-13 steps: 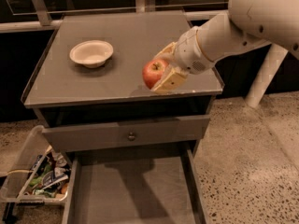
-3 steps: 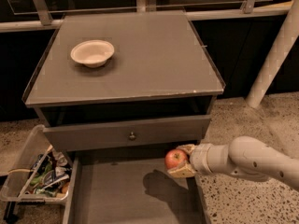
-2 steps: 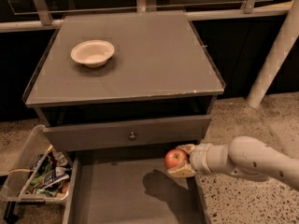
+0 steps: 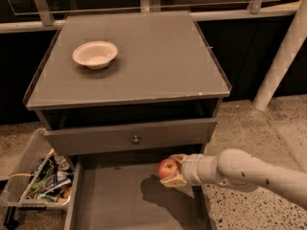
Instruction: Place apple into middle drawer
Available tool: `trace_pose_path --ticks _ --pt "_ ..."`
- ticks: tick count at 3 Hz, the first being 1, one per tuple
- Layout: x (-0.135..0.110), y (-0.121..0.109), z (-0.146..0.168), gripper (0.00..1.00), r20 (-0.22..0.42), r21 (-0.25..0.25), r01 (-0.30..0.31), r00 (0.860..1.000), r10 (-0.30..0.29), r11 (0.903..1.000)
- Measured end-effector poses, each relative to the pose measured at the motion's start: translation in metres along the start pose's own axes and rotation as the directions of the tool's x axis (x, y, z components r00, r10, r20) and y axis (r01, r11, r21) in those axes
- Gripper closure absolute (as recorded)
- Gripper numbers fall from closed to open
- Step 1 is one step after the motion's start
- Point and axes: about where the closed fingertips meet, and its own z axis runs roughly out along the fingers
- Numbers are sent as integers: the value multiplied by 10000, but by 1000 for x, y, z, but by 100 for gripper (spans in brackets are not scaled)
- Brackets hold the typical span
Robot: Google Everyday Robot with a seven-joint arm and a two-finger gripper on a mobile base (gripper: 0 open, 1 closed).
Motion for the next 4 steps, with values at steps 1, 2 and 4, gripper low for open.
trace_pose_path --ticks 1,2,4 --pt "6 10 39 100 238 -93 43 9997 -41 9999" --pt "21 23 84 100 244 -191 49 9997 -45 9998" --pt "48 24 152 100 102 28 -107 9999 107 9999"
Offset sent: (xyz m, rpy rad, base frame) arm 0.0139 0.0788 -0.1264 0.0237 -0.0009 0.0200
